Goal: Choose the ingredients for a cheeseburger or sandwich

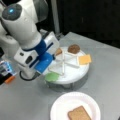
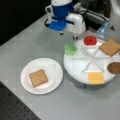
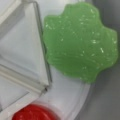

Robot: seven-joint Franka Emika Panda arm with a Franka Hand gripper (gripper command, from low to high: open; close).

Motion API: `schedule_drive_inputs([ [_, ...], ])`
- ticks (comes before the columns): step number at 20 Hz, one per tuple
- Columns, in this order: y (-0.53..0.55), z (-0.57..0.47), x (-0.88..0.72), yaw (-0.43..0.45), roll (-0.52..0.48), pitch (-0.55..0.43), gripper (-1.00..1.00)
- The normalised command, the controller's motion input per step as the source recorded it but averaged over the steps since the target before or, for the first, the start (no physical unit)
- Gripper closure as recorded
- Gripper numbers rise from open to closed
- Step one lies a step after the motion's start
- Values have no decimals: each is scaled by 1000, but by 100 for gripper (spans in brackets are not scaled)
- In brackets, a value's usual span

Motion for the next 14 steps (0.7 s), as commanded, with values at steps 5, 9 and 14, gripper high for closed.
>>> schedule_drive_inputs([
  [5, -267, -44, 239, 32, 307, 0, -100],
  [9, -210, -63, 234, 81, 401, 49, -100],
  [14, -248, -59, 219, 99, 452, 93, -100],
])
